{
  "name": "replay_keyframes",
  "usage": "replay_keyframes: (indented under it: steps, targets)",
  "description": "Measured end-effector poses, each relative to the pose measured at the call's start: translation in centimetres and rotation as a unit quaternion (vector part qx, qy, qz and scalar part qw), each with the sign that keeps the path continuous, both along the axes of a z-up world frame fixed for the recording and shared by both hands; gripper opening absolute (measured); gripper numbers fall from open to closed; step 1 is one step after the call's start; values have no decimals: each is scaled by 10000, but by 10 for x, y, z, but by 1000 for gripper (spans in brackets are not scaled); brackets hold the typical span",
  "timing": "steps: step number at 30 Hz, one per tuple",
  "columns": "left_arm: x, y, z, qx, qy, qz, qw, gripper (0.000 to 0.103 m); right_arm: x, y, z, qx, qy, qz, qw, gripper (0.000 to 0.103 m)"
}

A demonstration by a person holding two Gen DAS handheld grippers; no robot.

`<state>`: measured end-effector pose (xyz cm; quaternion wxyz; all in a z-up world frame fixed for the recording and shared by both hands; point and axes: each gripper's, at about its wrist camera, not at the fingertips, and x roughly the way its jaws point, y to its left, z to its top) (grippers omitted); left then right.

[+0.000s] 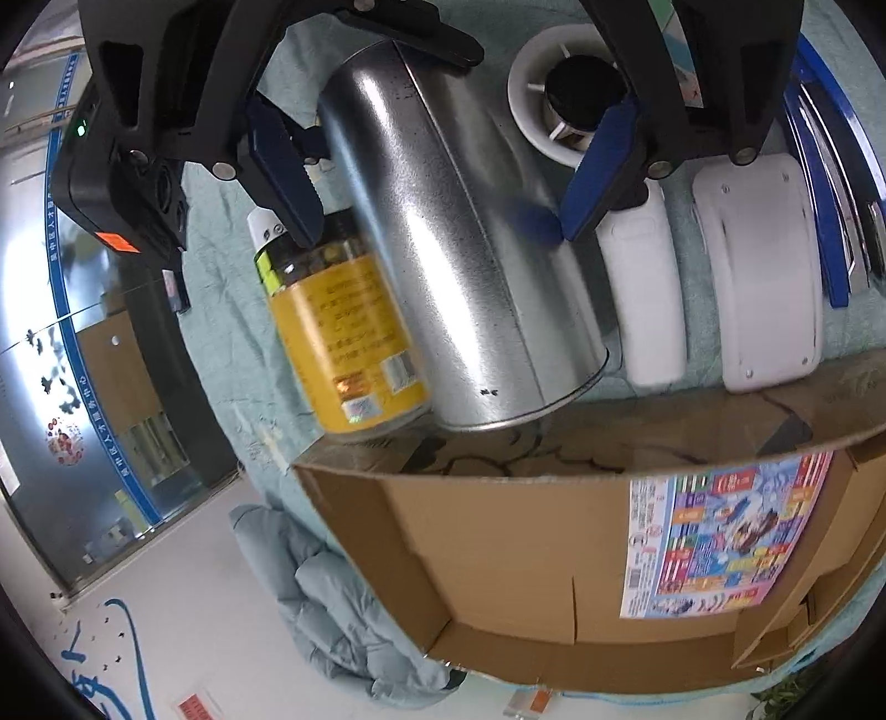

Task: Organize rigid objects
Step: 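Grasp the silver metal canister with the right gripper, then carry the silver canister into the box and set it beside the game box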

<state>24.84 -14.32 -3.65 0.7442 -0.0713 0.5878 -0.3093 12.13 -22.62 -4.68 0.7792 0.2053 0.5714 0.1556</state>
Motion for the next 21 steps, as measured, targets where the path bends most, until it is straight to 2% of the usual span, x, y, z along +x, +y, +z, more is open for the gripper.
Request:
replay_keyframes:
  steps: [3,7,15,21]
  targets:
    - [-3,-3,-4,146,-80,-78,9998,84,-6,10,2,-348,-53,106,9993,85]
    - [0,-6,-8,319,-70,-13,9995,84,-5,21,6,-557,-81,142,9983,85]
    - [-1,-10,-7,287,-96,-10,9995,82,0,35,11,-706,-102,186,9973,85]
    - [-14,4,23,113,-472,-9,9988,82,-7,41,32,-878,-407,128,9952,85]
